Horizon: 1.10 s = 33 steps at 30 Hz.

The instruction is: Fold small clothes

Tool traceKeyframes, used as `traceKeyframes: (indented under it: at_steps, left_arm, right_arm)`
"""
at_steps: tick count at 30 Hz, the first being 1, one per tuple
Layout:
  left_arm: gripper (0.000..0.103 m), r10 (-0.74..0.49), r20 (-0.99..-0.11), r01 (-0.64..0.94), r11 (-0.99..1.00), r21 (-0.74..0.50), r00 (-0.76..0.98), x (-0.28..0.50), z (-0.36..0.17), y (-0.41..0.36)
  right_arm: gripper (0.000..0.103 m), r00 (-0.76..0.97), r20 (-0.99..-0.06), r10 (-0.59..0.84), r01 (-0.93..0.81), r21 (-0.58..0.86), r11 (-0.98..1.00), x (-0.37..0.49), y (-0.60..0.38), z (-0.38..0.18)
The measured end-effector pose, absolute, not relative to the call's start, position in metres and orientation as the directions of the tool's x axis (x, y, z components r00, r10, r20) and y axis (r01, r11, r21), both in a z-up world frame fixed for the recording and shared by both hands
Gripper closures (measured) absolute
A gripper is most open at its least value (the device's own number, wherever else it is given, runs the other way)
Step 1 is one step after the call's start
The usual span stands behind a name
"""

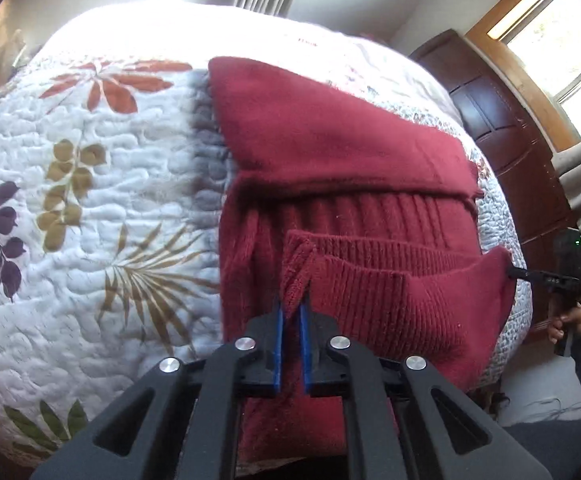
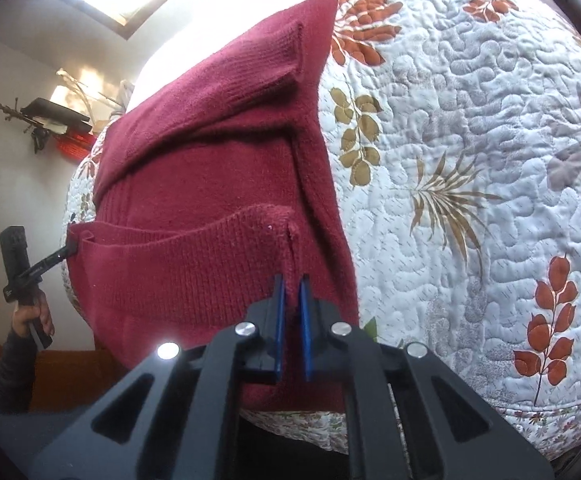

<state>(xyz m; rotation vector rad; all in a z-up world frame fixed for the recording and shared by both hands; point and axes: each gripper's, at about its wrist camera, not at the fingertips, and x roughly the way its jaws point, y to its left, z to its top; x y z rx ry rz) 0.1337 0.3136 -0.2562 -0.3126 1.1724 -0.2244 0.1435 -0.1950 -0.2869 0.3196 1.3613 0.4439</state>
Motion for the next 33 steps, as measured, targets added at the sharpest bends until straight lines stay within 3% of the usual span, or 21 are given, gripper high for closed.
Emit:
traceKeyframes:
  at_steps: [2, 3, 4, 8, 10, 12, 13, 16, 18, 23, 27, 29, 30, 31, 33]
  left_arm:
    - [0.076, -0.391, -0.849, 0.021, 0.911, -0.411, 0.354, 0.140, -0.258, 0.318]
    - [0.046, -0.413, -0.854, 0.024, 0.903, -0.428, 0.317, 0.146, -0.261, 0.319]
    - [0.038, -0.415, -0.854, 0.036, 0.904, -0.426, 0.312, 0.150, -0.261, 0.318]
    - [0.044, -0.454, -0.864, 0.088, 0.891, -0.445, 0.218, 0.167, -0.272, 0.311]
    - [0.085, -0.446, -0.880, 0.110, 0.895, -0.433, 0.164, 0.167, -0.279, 0.304]
    - [0.094, -0.392, -0.904, 0.151, 0.917, -0.369, 0.171, 0.166, -0.277, 0.297]
    - [0.095, -0.368, -0.912, 0.161, 0.926, -0.341, 0.184, 0.165, -0.274, 0.295]
    - [0.097, -0.211, -0.944, 0.167, 0.971, -0.172, 0.255, 0.155, -0.263, 0.289]
    - [0.097, -0.058, -0.957, 0.114, 0.993, -0.026, 0.286, 0.142, -0.270, 0.296]
    - [0.097, -0.100, -0.951, 0.050, 0.995, -0.089, 0.292, 0.129, -0.288, 0.294]
    - [0.080, -0.159, -0.926, 0.036, 0.987, -0.156, 0.342, 0.126, -0.270, 0.296]
    - [0.060, -0.235, -0.906, 0.025, 0.970, -0.242, 0.352, 0.126, -0.264, 0.311]
    - [0.043, -0.270, -0.895, 0.019, 0.959, -0.282, 0.354, 0.125, -0.261, 0.316]
    - [0.038, -0.301, -0.886, 0.018, 0.949, -0.315, 0.353, 0.127, -0.260, 0.318]
    - [0.038, -0.339, -0.884, 0.016, 0.935, -0.353, 0.322, 0.130, -0.263, 0.326]
  right_arm:
    - [0.089, 0.128, -0.855, 0.503, -0.111, 0.492, 0.864, 0.145, -0.193, -0.292]
    - [0.087, 0.129, -0.854, 0.504, -0.112, 0.493, 0.863, 0.144, -0.189, -0.293]
    - [0.083, 0.126, -0.853, 0.507, -0.113, 0.495, 0.861, 0.144, -0.187, -0.294]
    - [0.078, 0.110, -0.857, 0.504, -0.126, 0.491, 0.862, 0.147, -0.178, -0.298]
    - [0.078, 0.107, -0.859, 0.501, -0.134, 0.487, 0.863, 0.148, -0.172, -0.299]
    - [0.078, 0.109, -0.860, 0.499, -0.136, 0.484, 0.864, 0.147, -0.169, -0.299]
    - [0.078, 0.113, -0.860, 0.499, -0.134, 0.484, 0.865, 0.146, -0.169, -0.298]
    - [0.096, 0.140, -0.861, 0.488, -0.134, 0.472, 0.871, 0.143, -0.175, -0.295]
    - [0.097, 0.151, -0.880, 0.451, -0.110, 0.438, 0.892, 0.143, -0.182, -0.299]
    - [0.096, 0.124, -0.869, 0.479, -0.065, 0.475, 0.878, 0.143, -0.188, -0.311]
    - [0.080, 0.140, -0.836, 0.530, -0.055, 0.528, 0.848, 0.148, -0.194, -0.299]
    - [0.058, 0.136, -0.830, 0.541, -0.054, 0.539, 0.840, 0.149, -0.197, -0.298]
    - [0.055, 0.137, -0.831, 0.539, -0.064, 0.536, 0.842, 0.150, -0.197, -0.297]
    - [0.053, 0.132, -0.834, 0.536, -0.072, 0.531, 0.844, 0.152, -0.197, -0.298]
    - [0.053, 0.110, -0.846, 0.522, -0.082, 0.516, 0.853, 0.156, -0.191, -0.303]
